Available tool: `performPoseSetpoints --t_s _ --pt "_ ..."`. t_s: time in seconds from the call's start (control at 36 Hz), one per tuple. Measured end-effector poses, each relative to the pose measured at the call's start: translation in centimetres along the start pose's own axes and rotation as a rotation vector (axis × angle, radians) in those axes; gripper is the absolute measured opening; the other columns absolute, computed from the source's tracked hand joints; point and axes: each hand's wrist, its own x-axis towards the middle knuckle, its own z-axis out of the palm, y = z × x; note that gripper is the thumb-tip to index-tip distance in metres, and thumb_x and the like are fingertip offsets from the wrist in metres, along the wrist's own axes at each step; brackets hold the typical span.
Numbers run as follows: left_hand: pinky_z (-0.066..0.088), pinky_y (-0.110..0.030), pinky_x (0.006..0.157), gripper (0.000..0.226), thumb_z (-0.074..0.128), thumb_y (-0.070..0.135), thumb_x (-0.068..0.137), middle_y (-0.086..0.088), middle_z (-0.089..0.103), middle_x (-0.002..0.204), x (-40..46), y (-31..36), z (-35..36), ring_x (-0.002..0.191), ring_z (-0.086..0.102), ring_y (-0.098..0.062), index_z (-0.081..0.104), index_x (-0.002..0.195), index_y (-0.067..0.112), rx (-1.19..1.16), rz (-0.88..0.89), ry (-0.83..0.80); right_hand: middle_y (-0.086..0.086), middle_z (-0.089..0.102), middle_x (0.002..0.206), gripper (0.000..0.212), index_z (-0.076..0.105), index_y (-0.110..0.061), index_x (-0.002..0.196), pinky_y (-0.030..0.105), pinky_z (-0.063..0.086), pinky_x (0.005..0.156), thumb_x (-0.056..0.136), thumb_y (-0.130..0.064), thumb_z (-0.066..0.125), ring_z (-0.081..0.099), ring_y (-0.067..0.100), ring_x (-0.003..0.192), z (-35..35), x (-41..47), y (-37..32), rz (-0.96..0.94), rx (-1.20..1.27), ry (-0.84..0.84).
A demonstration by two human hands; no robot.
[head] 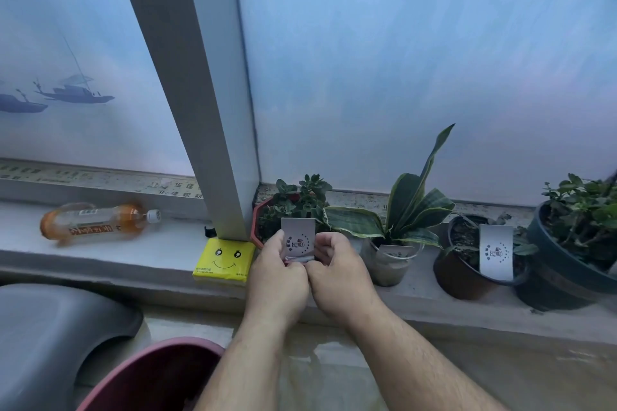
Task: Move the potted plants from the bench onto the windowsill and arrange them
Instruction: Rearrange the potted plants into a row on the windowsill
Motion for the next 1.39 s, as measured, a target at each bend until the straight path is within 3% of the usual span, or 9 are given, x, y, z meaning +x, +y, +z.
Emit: performPoseSetpoints --t_s 0.14,0.31,0.44,0.56,0.64,0.75,0.86,1.06,1.39 --pt "0.040 -0.033 0.113 0.070 0.044 -0.007 0.084 0.010 0.055 0.137 0.2 -0.1 -0.1 0.124 0.052 -0.006 0.041 0.150 0.018 -0.009 -0.009 -0.002 -0.018 0.066 0.102 0.039 0.049 -0.038 0.096 0.028 0.056 0.096 0.085 -0.004 0.066 0.065 -0.003 0.096 0.3 -0.1 0.2 0.013 -0.021 0.014" --pt "0.046 -0.036 0.109 0.069 0.046 0.000 0.080 0.008 0.062 0.134 0.5 -0.2 -0.4 0.122 0.058 -0.007 0.047 0.145 0.022 -0.007 0.002 0.006 -0.020 0.065 0.100 0.040 0.048 -0.039 0.096 0.027 0.055 0.096 0.087 -0.005 0.067 0.064 -0.004 0.094 0.5 0.1 0.3 0.012 -0.031 0.015" --pt "0.041 -0.008 0.076 0.051 0.043 -0.010 0.086 0.031 0.058 0.091 -0.1 0.5 -0.3 0.085 0.052 0.020 0.054 0.106 0.035 -0.005 0.014 0.033 -0.024 0.061 0.096 0.040 0.047 -0.040 0.097 0.021 0.052 0.091 0.088 -0.005 0.065 0.060 -0.009 0.089 0.4 0.0 0.5 0.017 -0.057 0.015" --pt "0.034 -0.003 0.068 0.055 0.042 -0.014 0.089 0.037 0.045 0.084 -0.6 1.1 -0.4 0.071 0.044 0.027 0.056 0.135 0.013 -0.004 0.057 0.064 -0.025 0.061 0.099 0.038 0.049 -0.033 0.112 0.011 0.047 0.083 0.090 -0.007 0.065 0.058 -0.013 0.089 0.3 -0.2 0.4 0.024 -0.070 0.017" --pt "0.036 -0.005 0.074 0.055 0.042 -0.012 0.090 0.032 0.052 0.092 -0.7 1.3 -0.8 0.079 0.047 0.022 0.052 0.139 0.009 0.025 0.075 0.069 -0.026 0.060 0.097 0.037 0.049 -0.033 0.114 0.007 0.047 0.078 0.091 -0.007 0.063 0.056 -0.017 0.085 -0.1 -0.5 0.3 0.023 -0.087 0.027" --pt "0.041 -0.020 0.100 0.055 0.049 -0.001 0.093 0.003 0.058 0.138 -1.2 2.3 -0.7 0.118 0.056 -0.005 0.046 0.146 0.011 0.041 0.175 0.113 -0.025 0.056 0.100 0.038 0.051 -0.027 0.127 0.006 0.043 0.075 0.093 -0.013 0.061 0.057 -0.011 0.091 -1.2 -1.5 -0.1 0.009 -0.155 0.043" --pt "0.041 0.001 0.086 0.043 0.054 0.008 0.096 0.009 0.060 0.125 -2.4 4.1 0.6 0.112 0.059 -0.001 0.054 0.139 0.013 -0.014 0.316 0.141 -0.008 0.061 0.132 0.049 0.052 -0.026 0.135 0.032 0.046 0.110 0.088 -0.015 0.058 0.056 0.007 0.126 -3.8 -2.9 -0.1 -0.001 -0.208 0.085" --pt "0.039 0.006 0.081 0.044 0.053 0.008 0.097 0.004 0.062 0.133 -3.9 4.1 4.1 0.112 0.057 0.000 0.053 0.141 0.015 0.096 0.304 -0.081 -0.006 0.064 0.126 0.040 0.054 -0.029 0.122 0.033 0.047 0.110 0.089 -0.007 0.060 0.061 0.010 0.121 -11.3 -3.7 0.7 -0.010 -0.286 0.197" --pt "0.035 -0.036 0.117 0.064 0.054 0.010 0.092 0.006 0.044 0.153 -4.4 2.5 8.8 0.141 0.040 -0.010 0.037 0.152 0.023 0.276 0.109 -0.257 0.001 0.054 0.146 0.064 0.039 -0.014 0.152 0.028 0.045 0.109 0.092 -0.004 0.059 0.059 0.010 0.124 -16.0 -2.4 2.8 0.047 -0.202 0.097"
